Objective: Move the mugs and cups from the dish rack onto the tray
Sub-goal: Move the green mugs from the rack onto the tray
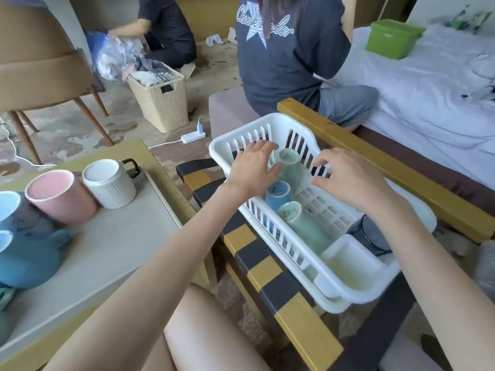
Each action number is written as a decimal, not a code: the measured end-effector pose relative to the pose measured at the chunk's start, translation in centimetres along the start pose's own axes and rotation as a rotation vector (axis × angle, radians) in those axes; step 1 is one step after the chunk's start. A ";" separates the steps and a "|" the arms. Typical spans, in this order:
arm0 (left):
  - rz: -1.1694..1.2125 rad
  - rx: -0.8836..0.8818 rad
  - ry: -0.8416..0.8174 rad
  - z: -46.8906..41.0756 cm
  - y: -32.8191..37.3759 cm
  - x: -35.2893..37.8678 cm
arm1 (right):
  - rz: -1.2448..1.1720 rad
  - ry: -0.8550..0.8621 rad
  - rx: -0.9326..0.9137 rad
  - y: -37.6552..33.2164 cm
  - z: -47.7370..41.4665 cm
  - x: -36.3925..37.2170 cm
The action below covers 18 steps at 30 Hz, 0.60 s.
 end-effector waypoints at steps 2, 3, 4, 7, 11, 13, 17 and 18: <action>-0.014 -0.010 -0.093 -2.2 1.1 1.3 | -0.003 -0.048 0.026 1.9 -1.1 0.4; -0.018 -0.030 -0.135 -3.2 1.4 1.9 | -0.004 -0.079 0.032 2.6 -1.8 0.6; -0.019 -0.056 -0.171 -4.2 1.5 2.6 | -0.010 -0.113 0.035 3.2 -2.5 0.8; 0.016 -0.150 -0.268 -6.4 1.0 4.2 | -0.037 -0.171 0.021 4.4 -4.7 1.5; 0.021 -0.192 -0.304 -8.0 -0.3 5.6 | -0.153 -0.219 0.008 4.7 -7.0 3.3; -0.009 -0.165 -0.259 -8.3 -0.7 6.0 | -0.213 -0.247 0.015 4.5 -7.7 4.3; 0.196 -0.212 -0.110 -8.1 -1.1 5.0 | -0.309 -0.285 0.022 4.5 -8.5 5.9; 0.304 -0.234 -0.079 -8.1 -1.1 4.3 | -0.350 -0.290 0.028 4.6 -8.6 6.0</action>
Point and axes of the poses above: each hand's wrist, its own z-axis away from the middle knuckle, its own x-axis out of the palm, y = z × x, the point moved 3 cm from there along -z, towards the middle knuckle, and after that the axes turned 3 degrees about z, right-handed, at the moved point
